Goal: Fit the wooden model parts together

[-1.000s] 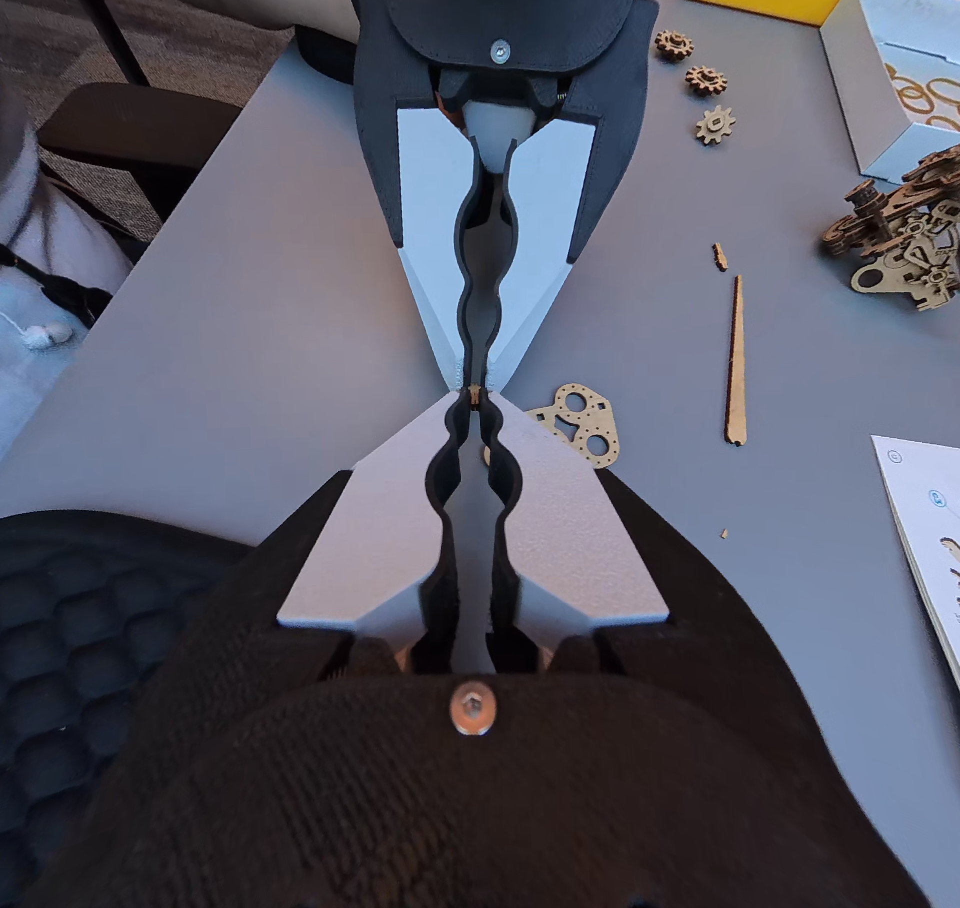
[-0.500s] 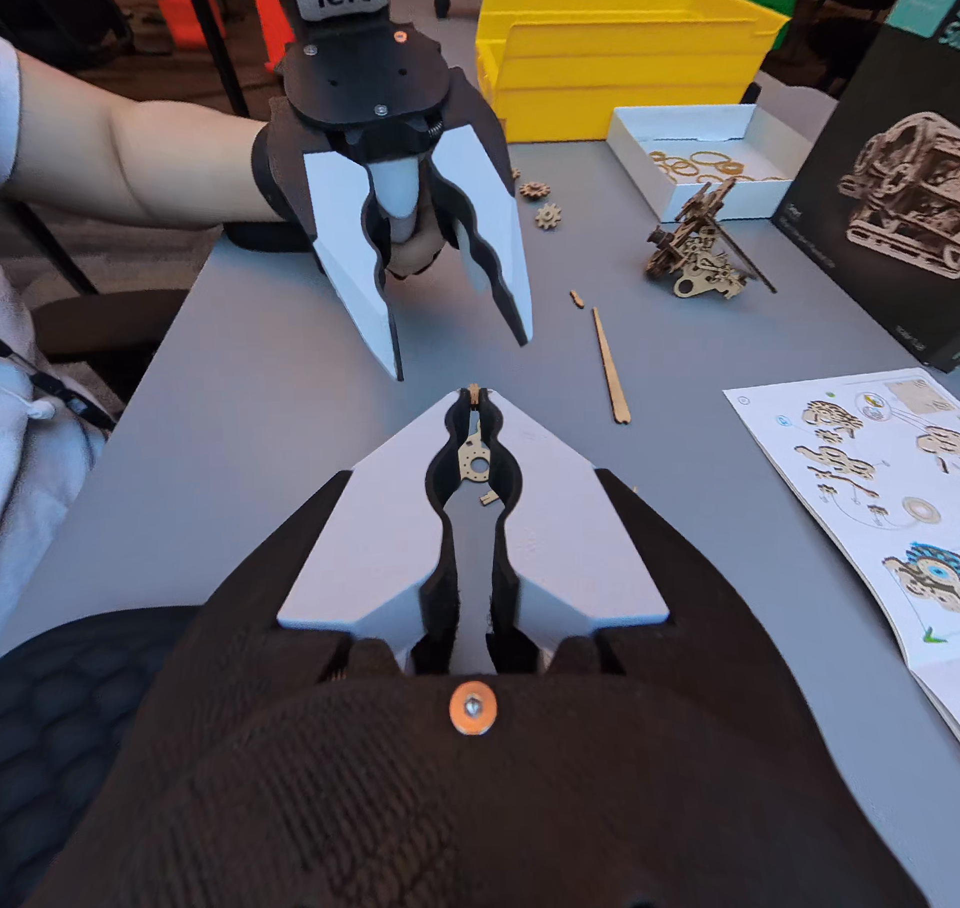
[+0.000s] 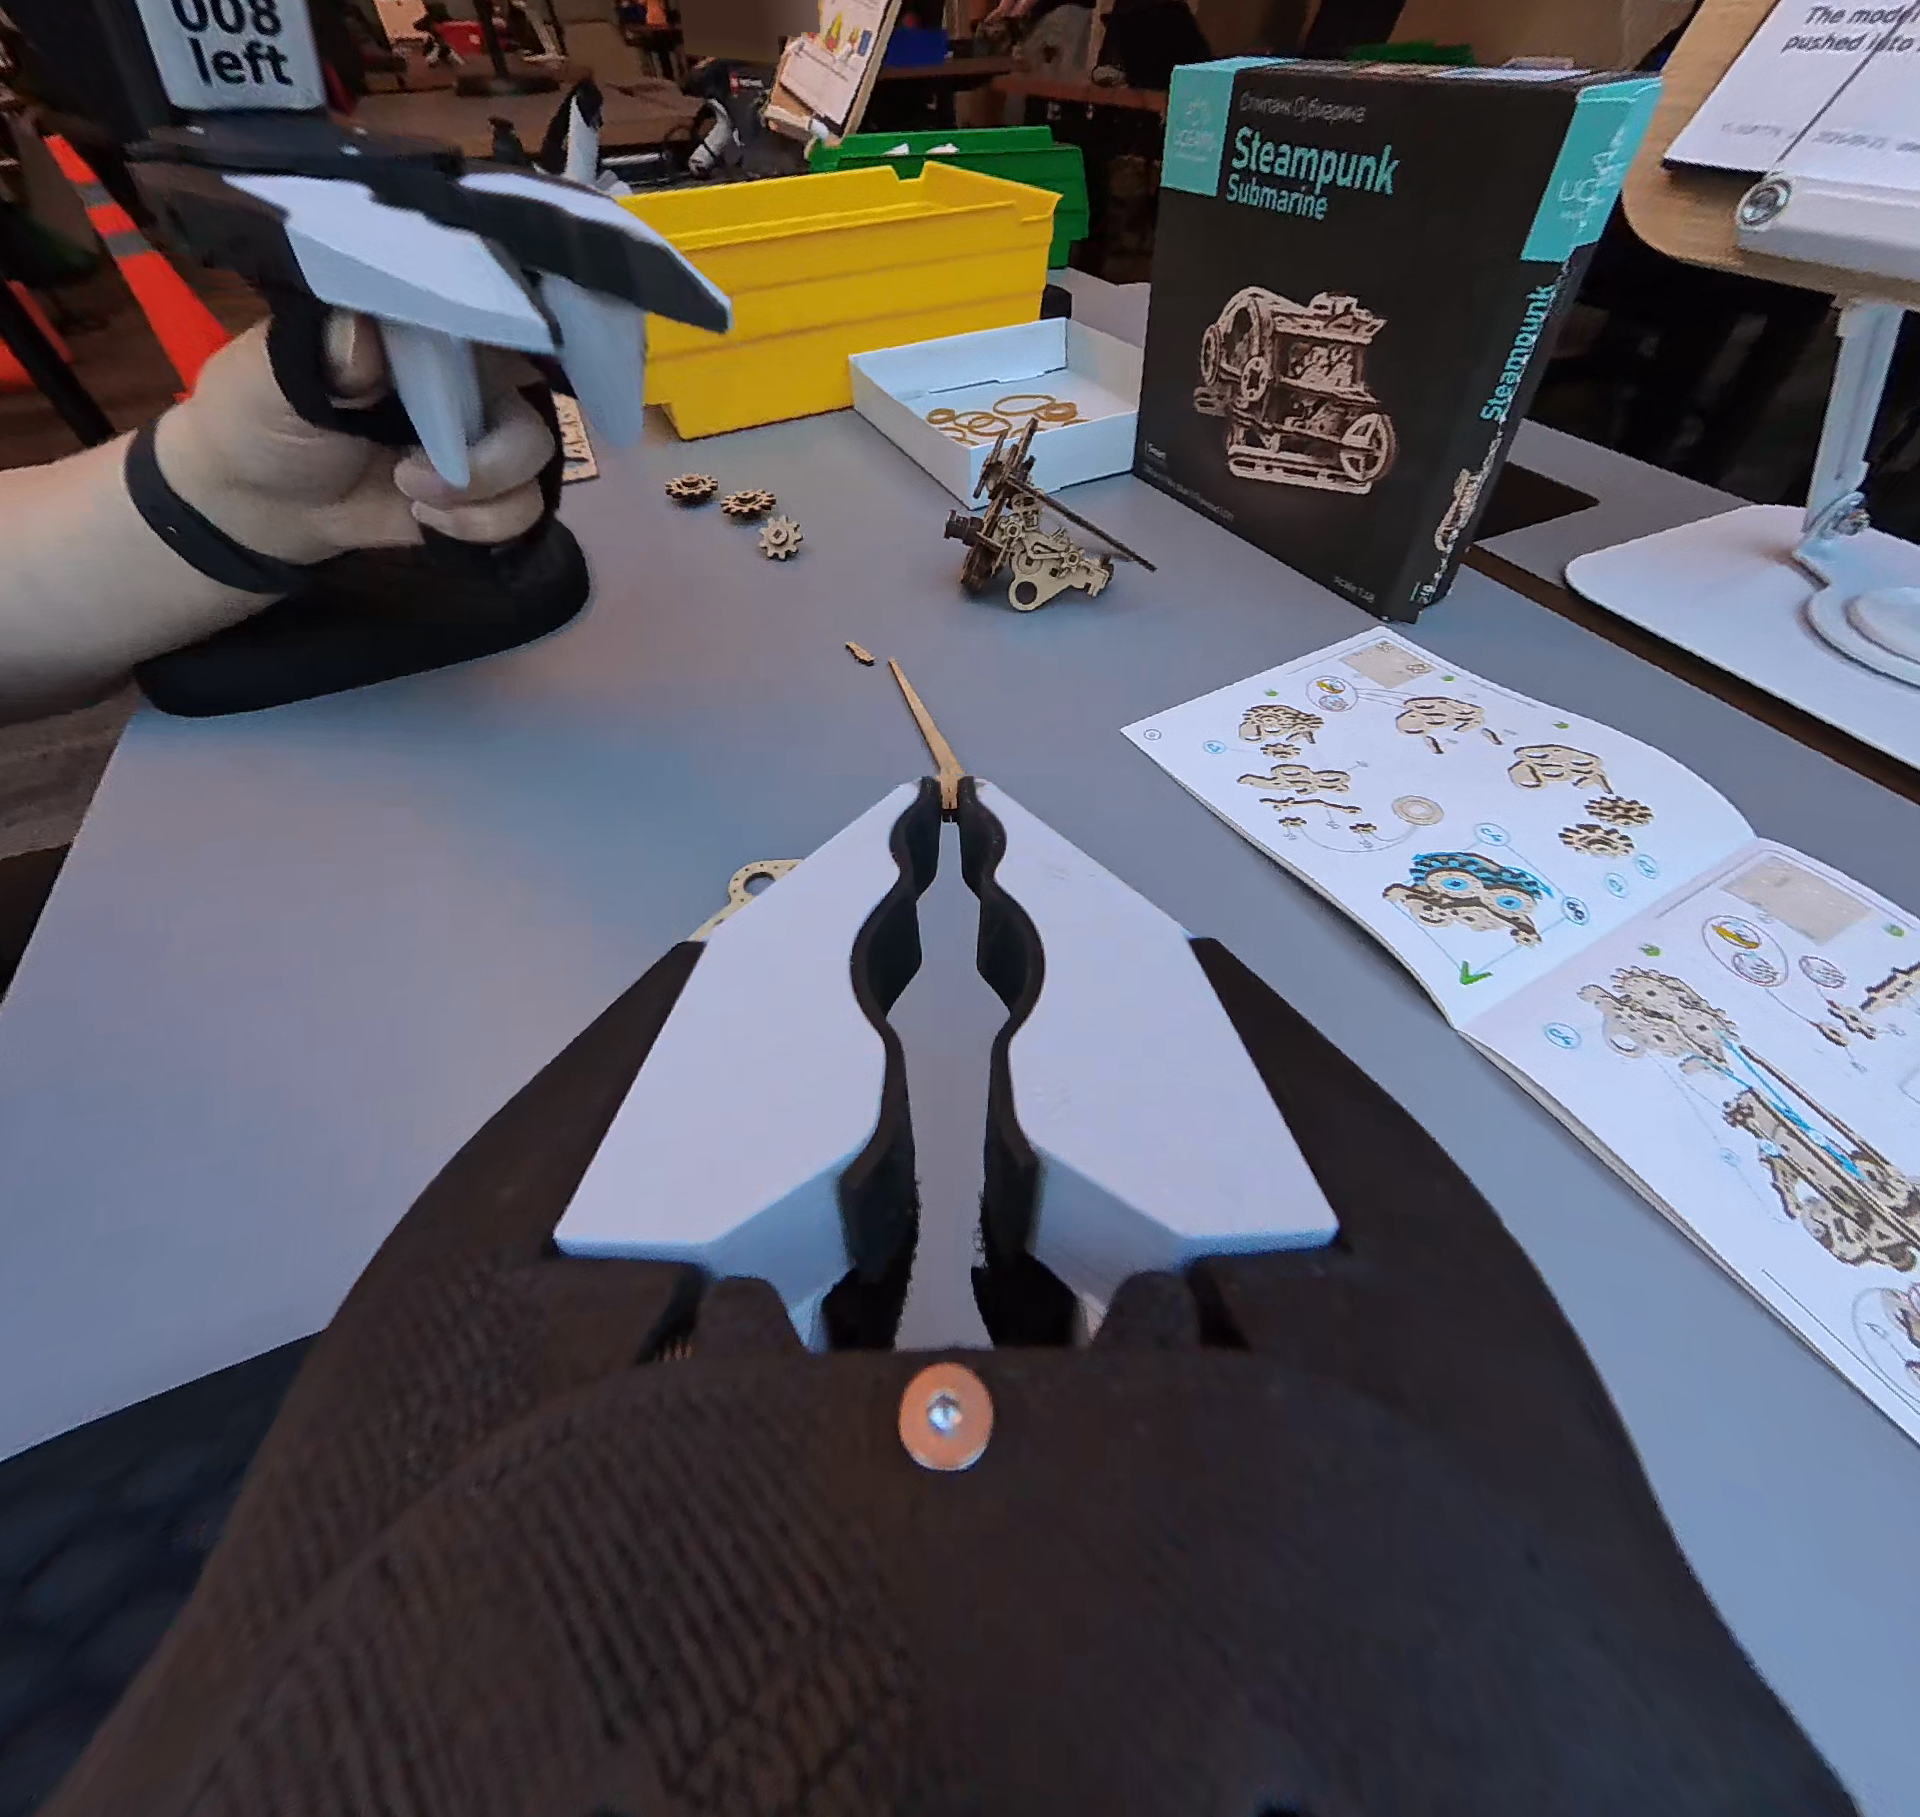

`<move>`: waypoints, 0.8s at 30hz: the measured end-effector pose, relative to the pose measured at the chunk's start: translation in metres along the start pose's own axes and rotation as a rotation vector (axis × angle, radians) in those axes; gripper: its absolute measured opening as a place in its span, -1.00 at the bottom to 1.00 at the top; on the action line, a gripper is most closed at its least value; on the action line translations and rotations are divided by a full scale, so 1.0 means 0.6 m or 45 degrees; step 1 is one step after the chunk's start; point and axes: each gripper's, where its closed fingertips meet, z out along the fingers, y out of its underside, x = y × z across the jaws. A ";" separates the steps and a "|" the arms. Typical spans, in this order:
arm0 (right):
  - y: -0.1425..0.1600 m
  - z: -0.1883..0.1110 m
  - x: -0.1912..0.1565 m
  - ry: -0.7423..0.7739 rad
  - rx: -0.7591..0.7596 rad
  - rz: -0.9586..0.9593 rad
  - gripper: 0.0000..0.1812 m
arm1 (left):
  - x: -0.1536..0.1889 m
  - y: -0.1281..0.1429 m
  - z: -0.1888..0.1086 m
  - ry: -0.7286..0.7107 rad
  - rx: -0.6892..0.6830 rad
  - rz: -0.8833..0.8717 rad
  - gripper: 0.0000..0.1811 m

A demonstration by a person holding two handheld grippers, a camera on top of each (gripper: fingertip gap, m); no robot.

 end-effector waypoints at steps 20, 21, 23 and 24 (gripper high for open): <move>0.026 -0.035 0.069 0.226 -0.142 -0.266 -0.98 | -0.686 -0.068 -0.811 -1.274 -0.485 -0.121 -0.33; 0.030 -0.034 0.072 0.234 -0.161 -0.274 -0.98 | -0.709 -0.054 -0.822 -1.298 -0.522 -0.136 -0.28; 0.029 -0.035 0.071 0.236 -0.171 -0.294 -0.98 | -0.745 -0.022 -0.849 -1.391 -0.634 -0.112 -0.22; 0.024 -0.036 0.069 0.245 -0.170 -0.319 -0.98 | -0.754 -0.004 -0.862 -1.439 -0.684 -0.115 -0.18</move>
